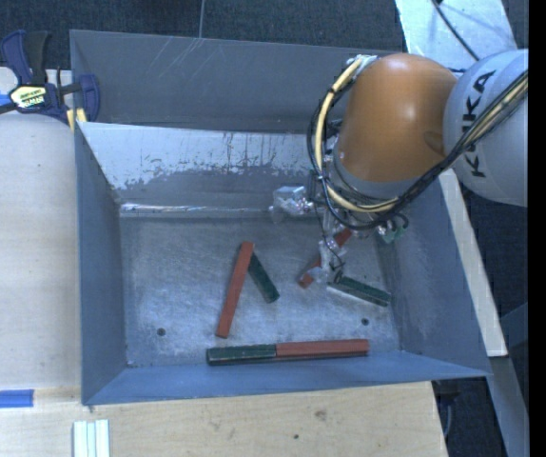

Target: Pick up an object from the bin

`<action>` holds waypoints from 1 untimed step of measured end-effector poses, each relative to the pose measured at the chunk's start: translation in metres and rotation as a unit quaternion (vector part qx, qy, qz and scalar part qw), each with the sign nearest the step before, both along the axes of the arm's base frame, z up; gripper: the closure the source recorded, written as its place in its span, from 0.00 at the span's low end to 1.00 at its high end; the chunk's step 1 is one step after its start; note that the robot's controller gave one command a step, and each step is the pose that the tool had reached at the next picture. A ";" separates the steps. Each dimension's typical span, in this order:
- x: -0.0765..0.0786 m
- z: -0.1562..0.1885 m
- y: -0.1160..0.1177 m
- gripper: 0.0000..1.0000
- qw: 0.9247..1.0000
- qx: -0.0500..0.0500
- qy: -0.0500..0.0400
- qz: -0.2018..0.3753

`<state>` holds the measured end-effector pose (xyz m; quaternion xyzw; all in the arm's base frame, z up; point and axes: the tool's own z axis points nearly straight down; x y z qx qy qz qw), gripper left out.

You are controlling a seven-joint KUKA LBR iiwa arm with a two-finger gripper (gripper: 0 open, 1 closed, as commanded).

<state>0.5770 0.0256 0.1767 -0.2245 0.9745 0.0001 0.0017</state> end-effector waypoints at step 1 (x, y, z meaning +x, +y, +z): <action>-0.054 -0.106 0.006 0.00 0.994 0.000 0.004 -0.113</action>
Offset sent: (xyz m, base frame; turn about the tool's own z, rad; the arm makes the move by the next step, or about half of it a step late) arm -0.0519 0.0058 -0.1024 0.2243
